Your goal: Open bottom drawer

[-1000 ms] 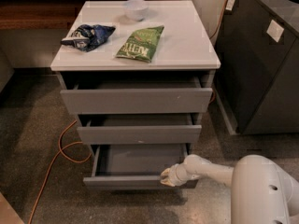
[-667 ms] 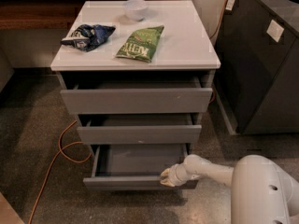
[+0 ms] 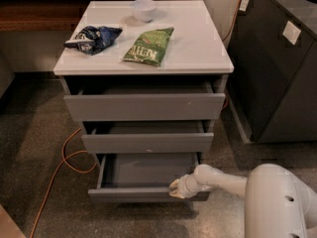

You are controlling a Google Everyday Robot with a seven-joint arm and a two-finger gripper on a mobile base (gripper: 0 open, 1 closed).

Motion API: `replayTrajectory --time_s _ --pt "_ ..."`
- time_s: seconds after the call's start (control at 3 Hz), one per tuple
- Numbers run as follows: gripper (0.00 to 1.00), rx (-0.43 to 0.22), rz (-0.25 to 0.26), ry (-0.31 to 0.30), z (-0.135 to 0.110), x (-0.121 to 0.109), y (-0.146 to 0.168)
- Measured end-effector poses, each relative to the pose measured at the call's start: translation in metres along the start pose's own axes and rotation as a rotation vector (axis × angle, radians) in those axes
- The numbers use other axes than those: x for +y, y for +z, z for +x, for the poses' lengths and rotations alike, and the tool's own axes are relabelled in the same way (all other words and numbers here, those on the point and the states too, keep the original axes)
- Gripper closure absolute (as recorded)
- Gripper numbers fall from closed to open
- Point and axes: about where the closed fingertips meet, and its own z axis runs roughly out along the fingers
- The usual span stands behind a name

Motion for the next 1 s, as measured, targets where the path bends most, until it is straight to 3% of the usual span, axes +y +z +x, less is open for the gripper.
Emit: replayTrajectory --time_s 0.33,0.67,1.0 --pt "0.97 0.002 -0.006 0.003 -0.0016 0.0033 -0.0002" --pt "0.66 0.003 -0.013 0.008 -0.0028 0.0069 -0.0006" --pt "0.43 0.006 -0.027 0.018 -0.0052 0.0126 -0.0012"
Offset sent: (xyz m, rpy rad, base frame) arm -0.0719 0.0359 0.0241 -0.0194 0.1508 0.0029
